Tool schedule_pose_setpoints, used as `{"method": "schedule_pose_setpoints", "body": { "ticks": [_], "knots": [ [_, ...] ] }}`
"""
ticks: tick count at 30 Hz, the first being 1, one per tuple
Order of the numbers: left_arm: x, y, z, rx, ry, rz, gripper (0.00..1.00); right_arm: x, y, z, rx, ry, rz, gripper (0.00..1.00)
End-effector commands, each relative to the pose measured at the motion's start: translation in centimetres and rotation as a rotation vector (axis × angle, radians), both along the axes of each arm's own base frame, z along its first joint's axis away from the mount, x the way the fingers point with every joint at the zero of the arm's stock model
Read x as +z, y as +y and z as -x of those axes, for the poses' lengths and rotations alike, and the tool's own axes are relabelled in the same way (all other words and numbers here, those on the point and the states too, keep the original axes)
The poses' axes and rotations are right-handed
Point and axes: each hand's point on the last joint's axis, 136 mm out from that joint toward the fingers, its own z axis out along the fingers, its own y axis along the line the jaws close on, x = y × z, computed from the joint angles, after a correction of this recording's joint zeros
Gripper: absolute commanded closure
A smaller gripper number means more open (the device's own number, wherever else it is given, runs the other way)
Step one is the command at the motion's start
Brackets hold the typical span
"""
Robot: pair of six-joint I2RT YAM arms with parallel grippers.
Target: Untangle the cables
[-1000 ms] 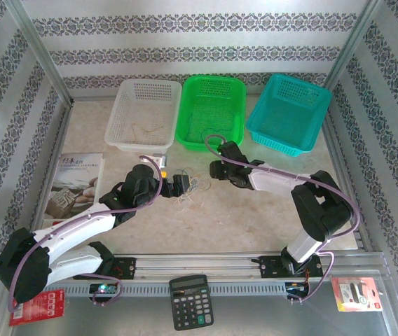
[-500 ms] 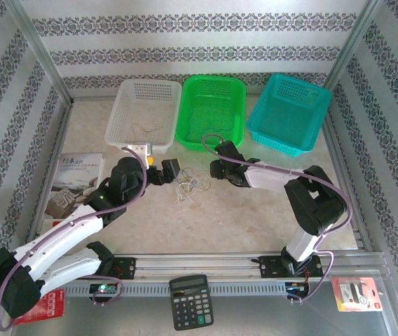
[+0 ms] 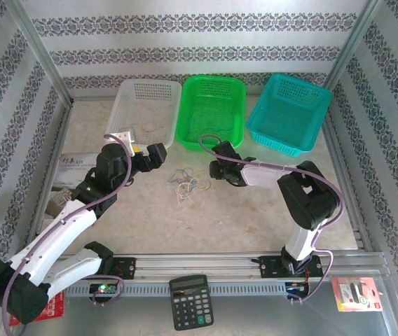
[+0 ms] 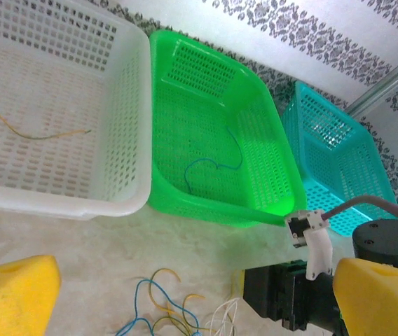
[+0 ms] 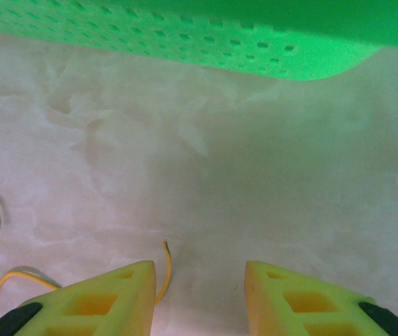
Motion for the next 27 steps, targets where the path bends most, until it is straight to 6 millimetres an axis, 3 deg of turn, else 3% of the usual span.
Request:
{"method": "schedule_pose_setpoints", "body": {
  "ticks": [1, 15, 21, 24, 27],
  "knots": [
    [-0.5, -0.3, 0.2, -0.024, 0.037, 0.028, 0.00, 0.1, 0.1, -0.9, -0.008, -0.019, 0.018, 0.62],
    [-2.4, -0.5, -0.1, -0.032, 0.081, 0.037, 0.00, -1.0, 0.9, -1.8, 0.005, -0.001, 0.030, 0.68],
    [-2.8, -0.6, -0.2, -0.035, 0.093, 0.038, 0.00, -1.2, 1.0, -1.4, 0.015, 0.012, 0.024, 0.80],
    [-3.1, -0.8, -0.2, -0.040, 0.098, 0.042, 0.00, -1.3, 0.9, -1.1, 0.018, 0.016, 0.022, 0.80],
    [-3.2, -0.9, -0.3, -0.044, 0.100, 0.046, 0.00, -1.5, 1.0, -0.9, 0.026, 0.024, 0.015, 0.90]
  ]
}}
